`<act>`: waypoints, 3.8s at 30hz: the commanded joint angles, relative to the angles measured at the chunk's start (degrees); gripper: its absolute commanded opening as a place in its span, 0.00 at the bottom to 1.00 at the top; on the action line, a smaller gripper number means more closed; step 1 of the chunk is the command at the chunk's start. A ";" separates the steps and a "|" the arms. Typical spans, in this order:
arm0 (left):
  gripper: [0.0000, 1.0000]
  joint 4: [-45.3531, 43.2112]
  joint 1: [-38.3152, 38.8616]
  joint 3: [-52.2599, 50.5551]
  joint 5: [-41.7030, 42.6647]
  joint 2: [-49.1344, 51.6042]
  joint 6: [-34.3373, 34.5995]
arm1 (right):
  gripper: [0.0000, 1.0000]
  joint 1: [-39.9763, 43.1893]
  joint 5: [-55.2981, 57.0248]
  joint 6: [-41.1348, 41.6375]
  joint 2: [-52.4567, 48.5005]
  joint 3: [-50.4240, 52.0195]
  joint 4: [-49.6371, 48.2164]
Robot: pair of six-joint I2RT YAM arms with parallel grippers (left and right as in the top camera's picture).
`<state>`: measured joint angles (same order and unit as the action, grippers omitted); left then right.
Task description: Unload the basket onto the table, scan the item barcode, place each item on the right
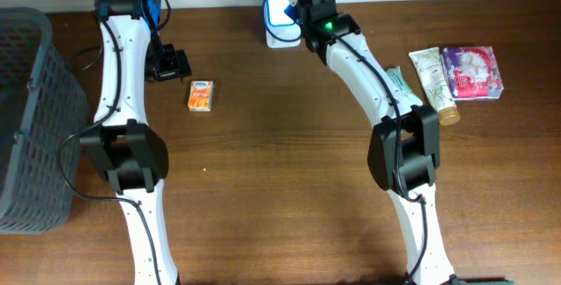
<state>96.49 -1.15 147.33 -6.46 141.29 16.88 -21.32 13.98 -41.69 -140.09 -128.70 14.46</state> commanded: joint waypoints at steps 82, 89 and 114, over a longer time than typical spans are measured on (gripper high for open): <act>0.00 0.28 7.37 -6.16 9.86 -0.72 -3.08 | 0.98 16.87 -26.86 44.11 15.43 2.75 54.14; 0.00 -18.99 8.26 -27.67 15.39 -0.79 -0.70 | 0.98 16.87 -26.88 44.11 15.43 2.75 54.14; 0.99 -9.20 5.09 -5.20 3.21 -2.23 2.82 | 0.91 9.97 -35.06 43.50 13.92 6.27 72.54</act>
<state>87.22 4.03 141.60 -2.63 140.25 19.94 -7.40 -27.90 2.33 -125.84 -125.21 84.60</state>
